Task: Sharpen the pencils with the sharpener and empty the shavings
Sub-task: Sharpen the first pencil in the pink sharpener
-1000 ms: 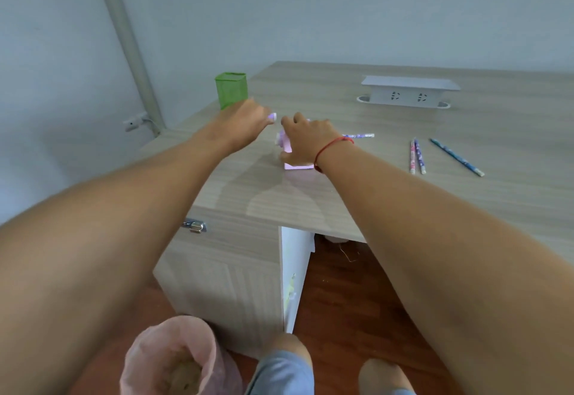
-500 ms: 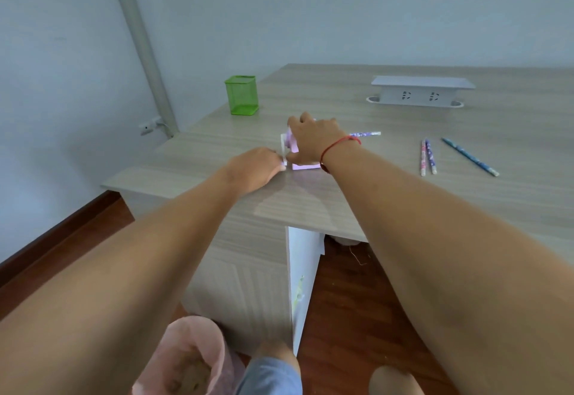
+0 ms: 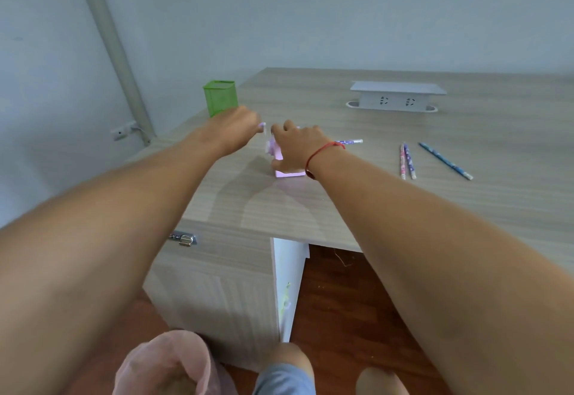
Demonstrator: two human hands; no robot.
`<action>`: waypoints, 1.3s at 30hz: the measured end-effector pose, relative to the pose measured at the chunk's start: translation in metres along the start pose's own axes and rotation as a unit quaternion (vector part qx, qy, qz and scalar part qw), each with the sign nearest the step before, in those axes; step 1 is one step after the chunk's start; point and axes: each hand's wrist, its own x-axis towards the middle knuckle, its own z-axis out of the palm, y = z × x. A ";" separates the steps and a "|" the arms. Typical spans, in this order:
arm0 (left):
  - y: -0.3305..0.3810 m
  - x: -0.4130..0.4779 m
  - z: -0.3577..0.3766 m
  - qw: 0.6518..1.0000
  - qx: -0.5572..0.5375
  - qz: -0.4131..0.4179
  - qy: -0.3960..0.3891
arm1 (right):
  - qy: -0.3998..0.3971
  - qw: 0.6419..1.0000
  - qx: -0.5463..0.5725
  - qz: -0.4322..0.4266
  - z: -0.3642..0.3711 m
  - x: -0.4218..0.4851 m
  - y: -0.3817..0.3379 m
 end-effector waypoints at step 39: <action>0.007 -0.031 0.014 0.974 -0.034 0.120 0.187 | -0.013 1.000 0.003 0.025 -0.003 0.000 -0.004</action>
